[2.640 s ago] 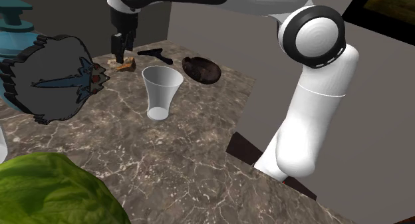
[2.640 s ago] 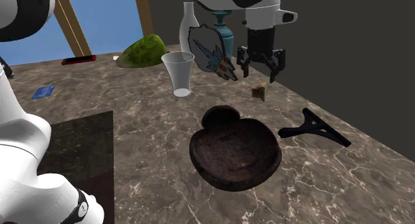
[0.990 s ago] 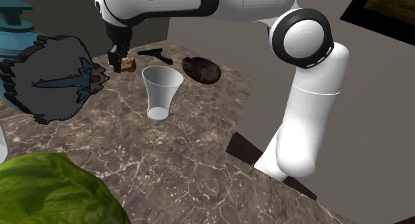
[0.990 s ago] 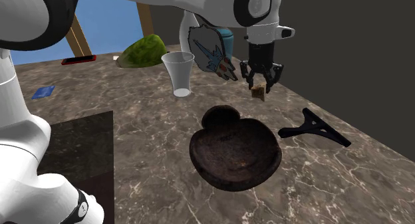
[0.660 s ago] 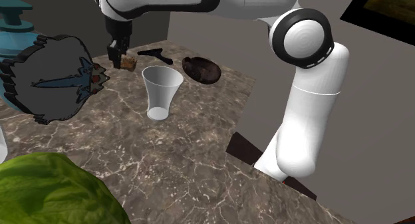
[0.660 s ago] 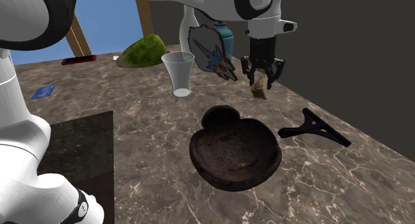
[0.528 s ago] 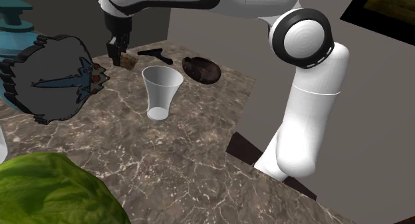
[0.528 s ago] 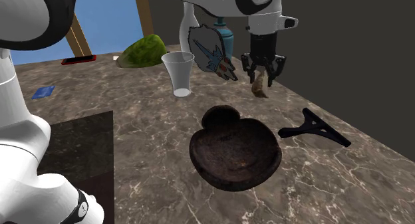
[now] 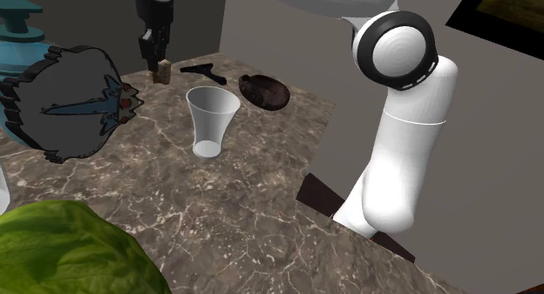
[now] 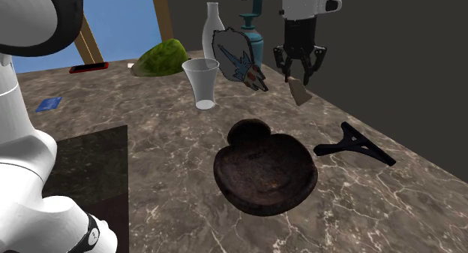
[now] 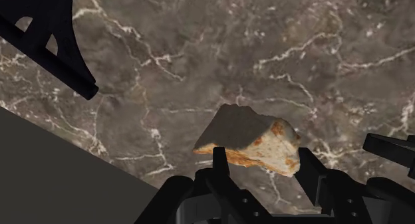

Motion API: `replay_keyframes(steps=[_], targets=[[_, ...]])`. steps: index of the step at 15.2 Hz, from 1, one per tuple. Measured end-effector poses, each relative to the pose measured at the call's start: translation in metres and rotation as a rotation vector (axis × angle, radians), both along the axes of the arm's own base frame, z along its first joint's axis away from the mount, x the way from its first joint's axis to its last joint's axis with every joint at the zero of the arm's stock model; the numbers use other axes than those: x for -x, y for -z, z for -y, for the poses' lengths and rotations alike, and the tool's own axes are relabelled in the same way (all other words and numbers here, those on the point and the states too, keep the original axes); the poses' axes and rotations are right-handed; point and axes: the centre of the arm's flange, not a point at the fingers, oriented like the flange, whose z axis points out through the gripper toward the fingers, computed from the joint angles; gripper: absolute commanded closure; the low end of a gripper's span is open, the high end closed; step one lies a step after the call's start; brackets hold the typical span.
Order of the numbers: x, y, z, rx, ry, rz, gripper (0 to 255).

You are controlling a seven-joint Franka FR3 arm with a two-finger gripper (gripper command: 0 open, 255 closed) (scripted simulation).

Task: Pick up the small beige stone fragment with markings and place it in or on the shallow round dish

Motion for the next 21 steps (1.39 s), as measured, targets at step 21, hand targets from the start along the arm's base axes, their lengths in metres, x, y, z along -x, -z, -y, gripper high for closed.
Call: replay_keyframes(steps=[21], targets=[[0.007, -0.099, 0.017, 0.000, 0.000, -0.001, 255]])
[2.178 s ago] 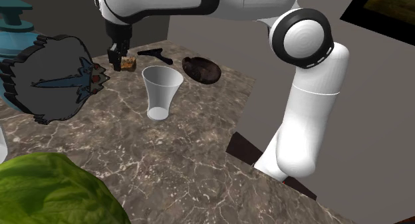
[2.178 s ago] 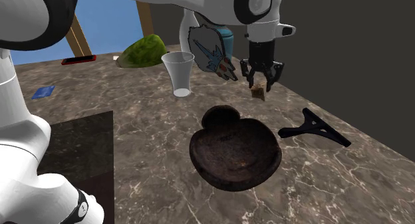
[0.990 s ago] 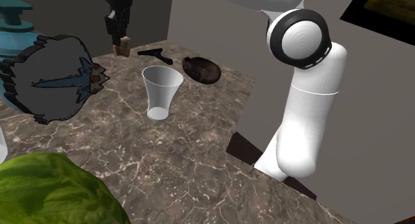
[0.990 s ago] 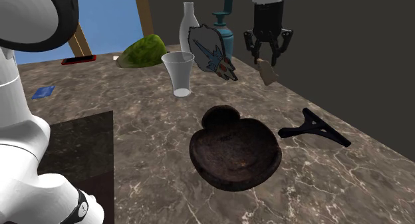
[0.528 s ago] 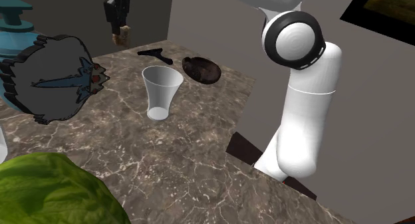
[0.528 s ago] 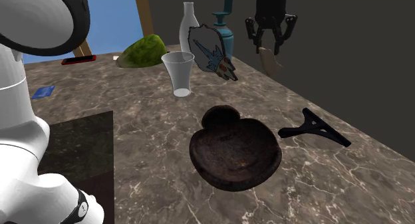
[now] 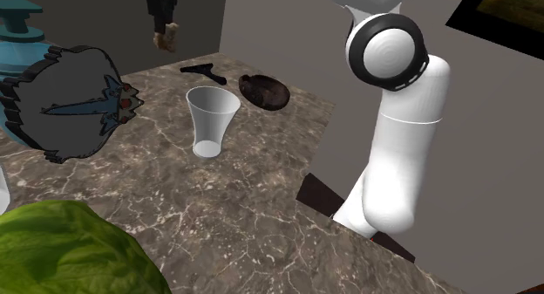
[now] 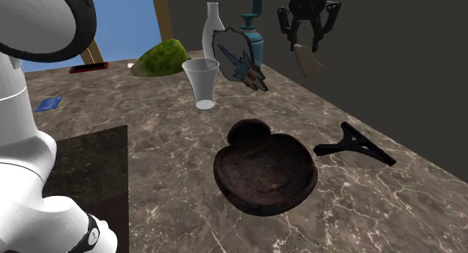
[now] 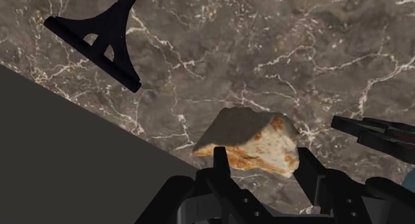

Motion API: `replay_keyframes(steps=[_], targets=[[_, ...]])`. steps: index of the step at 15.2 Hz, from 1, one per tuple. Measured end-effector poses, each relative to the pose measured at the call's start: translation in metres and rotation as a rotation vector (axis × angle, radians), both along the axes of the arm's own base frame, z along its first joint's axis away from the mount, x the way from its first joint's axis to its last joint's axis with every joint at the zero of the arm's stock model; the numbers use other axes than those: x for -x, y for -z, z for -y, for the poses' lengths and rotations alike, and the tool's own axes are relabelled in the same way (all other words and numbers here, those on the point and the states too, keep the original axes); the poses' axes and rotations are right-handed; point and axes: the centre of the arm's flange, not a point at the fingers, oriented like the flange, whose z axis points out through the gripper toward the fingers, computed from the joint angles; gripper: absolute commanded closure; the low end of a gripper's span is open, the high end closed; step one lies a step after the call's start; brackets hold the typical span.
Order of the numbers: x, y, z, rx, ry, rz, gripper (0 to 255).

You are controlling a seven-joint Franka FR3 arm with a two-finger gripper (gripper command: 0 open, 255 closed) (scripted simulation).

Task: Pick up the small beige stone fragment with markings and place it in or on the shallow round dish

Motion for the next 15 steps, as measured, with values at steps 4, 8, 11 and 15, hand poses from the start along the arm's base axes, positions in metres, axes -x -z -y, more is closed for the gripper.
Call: replay_keyframes(steps=[4, 8, 11, 15], targets=[[0.025, -0.001, 0.041, 0.000, 0.000, 0.001, 255], [0.051, -0.001, 0.086, 0.000, 0.001, 0.001, 255], [0.072, 0.003, 0.120, 0.001, 0.001, 0.001, 255], [0.096, 0.000, 0.168, 0.001, 0.001, 0.001, 255]])
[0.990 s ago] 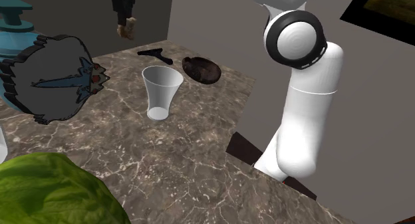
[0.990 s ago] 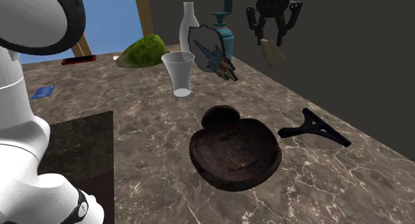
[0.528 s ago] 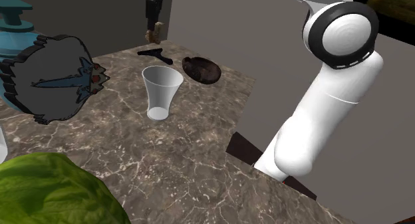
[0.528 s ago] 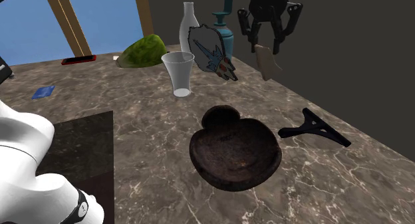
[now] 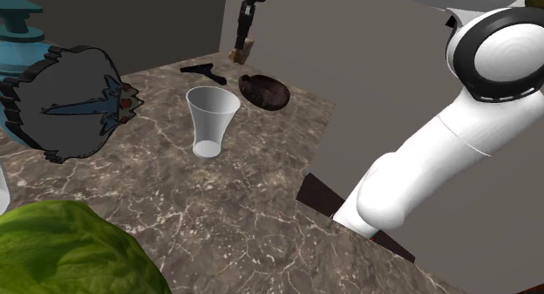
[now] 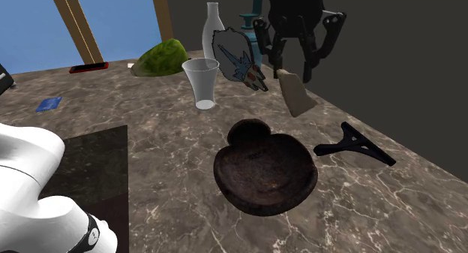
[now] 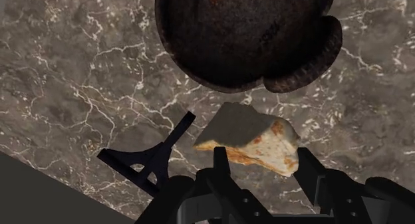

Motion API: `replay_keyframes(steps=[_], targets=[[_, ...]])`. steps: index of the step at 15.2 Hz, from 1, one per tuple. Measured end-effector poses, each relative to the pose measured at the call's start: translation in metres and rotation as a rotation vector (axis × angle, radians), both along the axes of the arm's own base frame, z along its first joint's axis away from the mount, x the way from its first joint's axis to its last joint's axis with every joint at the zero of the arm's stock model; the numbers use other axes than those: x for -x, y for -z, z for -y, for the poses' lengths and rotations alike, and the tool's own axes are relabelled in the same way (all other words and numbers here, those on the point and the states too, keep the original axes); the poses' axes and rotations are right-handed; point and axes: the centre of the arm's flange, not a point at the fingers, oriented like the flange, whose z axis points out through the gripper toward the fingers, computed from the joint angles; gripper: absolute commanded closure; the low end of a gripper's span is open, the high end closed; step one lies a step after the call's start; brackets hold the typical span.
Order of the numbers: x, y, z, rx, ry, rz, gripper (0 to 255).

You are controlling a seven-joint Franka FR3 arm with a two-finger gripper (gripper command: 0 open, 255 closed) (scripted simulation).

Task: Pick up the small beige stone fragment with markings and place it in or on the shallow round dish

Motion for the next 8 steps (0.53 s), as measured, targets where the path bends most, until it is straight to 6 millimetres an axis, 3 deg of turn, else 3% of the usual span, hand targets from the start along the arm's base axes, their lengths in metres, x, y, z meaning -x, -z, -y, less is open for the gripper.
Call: replay_keyframes(steps=[6, 8], targets=[[0.039, 0.000, 0.073, -0.001, 0.001, 0.000, 255], [0.047, 0.007, 0.084, -0.001, 0.000, 0.000, 255]])
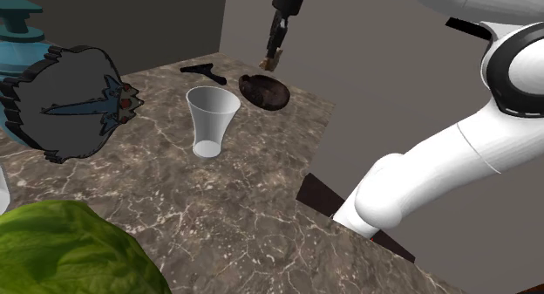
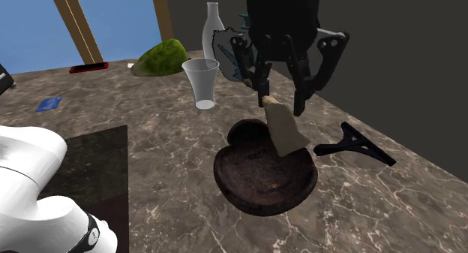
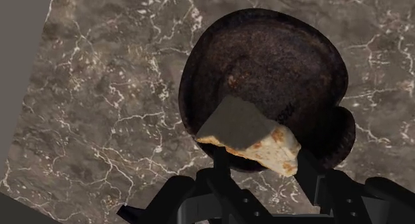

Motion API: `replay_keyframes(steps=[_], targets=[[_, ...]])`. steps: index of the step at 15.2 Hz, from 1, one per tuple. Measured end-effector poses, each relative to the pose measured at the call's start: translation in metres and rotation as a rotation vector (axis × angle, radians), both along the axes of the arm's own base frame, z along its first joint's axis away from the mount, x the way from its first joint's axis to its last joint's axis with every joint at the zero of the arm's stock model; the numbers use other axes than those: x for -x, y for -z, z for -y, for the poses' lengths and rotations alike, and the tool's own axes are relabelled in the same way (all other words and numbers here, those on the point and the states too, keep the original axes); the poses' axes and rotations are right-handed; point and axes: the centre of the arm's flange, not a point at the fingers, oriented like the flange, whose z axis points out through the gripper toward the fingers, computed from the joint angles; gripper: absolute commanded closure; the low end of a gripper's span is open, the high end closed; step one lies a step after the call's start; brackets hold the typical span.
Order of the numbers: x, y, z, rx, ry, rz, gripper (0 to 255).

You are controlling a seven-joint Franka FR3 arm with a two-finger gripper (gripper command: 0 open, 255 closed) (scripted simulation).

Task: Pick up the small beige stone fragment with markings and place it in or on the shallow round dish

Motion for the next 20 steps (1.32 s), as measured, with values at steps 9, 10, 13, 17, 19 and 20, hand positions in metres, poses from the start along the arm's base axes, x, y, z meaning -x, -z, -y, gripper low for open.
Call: replay_keyframes(steps=[9, 10, 13, 17, 19, 20], targets=[[0.002, 0.049, 0.002, 0.000, -0.002, -0.001, 255], [0.002, 0.054, 0.003, 0.000, -0.002, -0.001, 255], [0.003, 0.060, 0.002, 0.000, -0.002, -0.001, 255], [0.003, 0.060, 0.002, 0.000, -0.002, 0.000, 255], [0.003, 0.060, 0.002, 0.000, -0.002, 0.000, 0], [0.003, 0.060, 0.002, 0.000, -0.002, 0.000, 0]])
